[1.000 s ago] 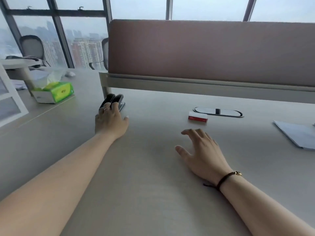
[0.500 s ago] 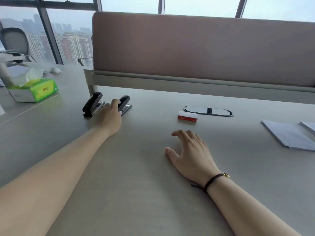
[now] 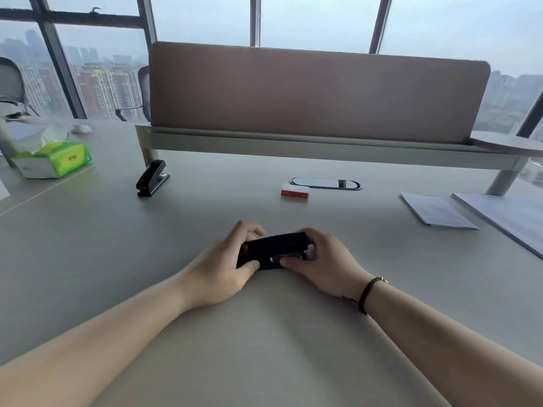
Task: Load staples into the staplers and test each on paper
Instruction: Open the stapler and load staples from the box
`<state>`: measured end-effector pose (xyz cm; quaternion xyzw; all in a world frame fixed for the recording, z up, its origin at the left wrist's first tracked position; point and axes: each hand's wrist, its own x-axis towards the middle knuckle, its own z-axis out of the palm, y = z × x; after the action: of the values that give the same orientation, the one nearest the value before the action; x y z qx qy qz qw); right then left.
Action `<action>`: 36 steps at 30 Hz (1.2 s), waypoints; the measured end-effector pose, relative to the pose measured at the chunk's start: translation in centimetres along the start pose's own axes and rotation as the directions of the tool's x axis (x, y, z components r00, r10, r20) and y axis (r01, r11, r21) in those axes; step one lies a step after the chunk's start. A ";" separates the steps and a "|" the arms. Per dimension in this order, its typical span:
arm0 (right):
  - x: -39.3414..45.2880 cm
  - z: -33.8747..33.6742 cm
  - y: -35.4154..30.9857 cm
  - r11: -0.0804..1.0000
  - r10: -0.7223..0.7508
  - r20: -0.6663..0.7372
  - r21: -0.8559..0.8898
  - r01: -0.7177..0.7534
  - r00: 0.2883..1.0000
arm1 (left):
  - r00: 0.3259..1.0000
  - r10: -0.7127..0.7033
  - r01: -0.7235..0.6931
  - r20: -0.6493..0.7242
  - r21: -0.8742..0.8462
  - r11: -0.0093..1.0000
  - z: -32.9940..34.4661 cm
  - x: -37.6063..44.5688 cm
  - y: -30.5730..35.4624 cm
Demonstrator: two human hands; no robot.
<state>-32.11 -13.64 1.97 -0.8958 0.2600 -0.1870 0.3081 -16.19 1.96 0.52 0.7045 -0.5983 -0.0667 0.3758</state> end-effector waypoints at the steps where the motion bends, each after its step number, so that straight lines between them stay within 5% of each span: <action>1: -1.0 -0.5 0.4 1.000 -0.014 0.024 0.009 0.014 1.000 | 0.999 -0.033 0.034 0.019 -0.067 0.997 0.1 -0.3 0.5; 3: -2.7 -1.3 0.9 0.998 -0.034 0.074 0.059 0.030 0.997 | 0.997 -0.058 0.063 0.048 -0.117 0.991 0.6 -0.5 1.5; 9: -3.0 -1.9 0.9 0.981 -0.099 0.142 0.180 0.073 0.985 | 0.983 0.180 -0.164 -0.029 0.293 0.942 2.3 -0.2 3.2; 14: -2.4 -1.8 1.0 0.976 -0.129 0.136 0.191 0.101 0.982 | 0.966 0.256 -0.222 -0.041 0.382 0.897 2.4 0.2 2.6; 22: -1.4 -1.8 1.4 0.987 -0.067 0.135 0.151 0.047 0.989 | 0.941 0.041 -0.092 -0.337 -0.138 0.986 1.6 0.2 2.7; 25: -1.5 -2.3 1.6 0.991 -0.057 0.139 0.131 0.039 0.989 | 0.927 -0.029 -0.111 -0.373 -0.348 0.931 0.8 0.2 2.8; 28: -1.5 -3.0 2.4 0.992 -0.027 0.129 0.126 0.011 0.991 | 0.863 -0.280 -0.045 -0.421 -0.615 0.787 -0.9 0.6 1.8; 31: -1.6 -3.7 3.2 0.991 -0.008 0.110 0.133 -0.007 0.994 | 0.880 -0.324 0.095 -0.346 -0.541 0.836 -2.6 0.6 -0.4; 36: -1.8 -4.1 3.3 0.990 -0.014 0.114 0.139 -0.002 0.993 | 0.990 -0.143 0.140 -0.011 -0.143 0.980 -3.4 0.2 -2.6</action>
<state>-36.71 -16.67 2.59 -0.8823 0.2253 -0.1538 0.3835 -12.20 3.30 1.40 0.7174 -0.5366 -0.1281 0.4253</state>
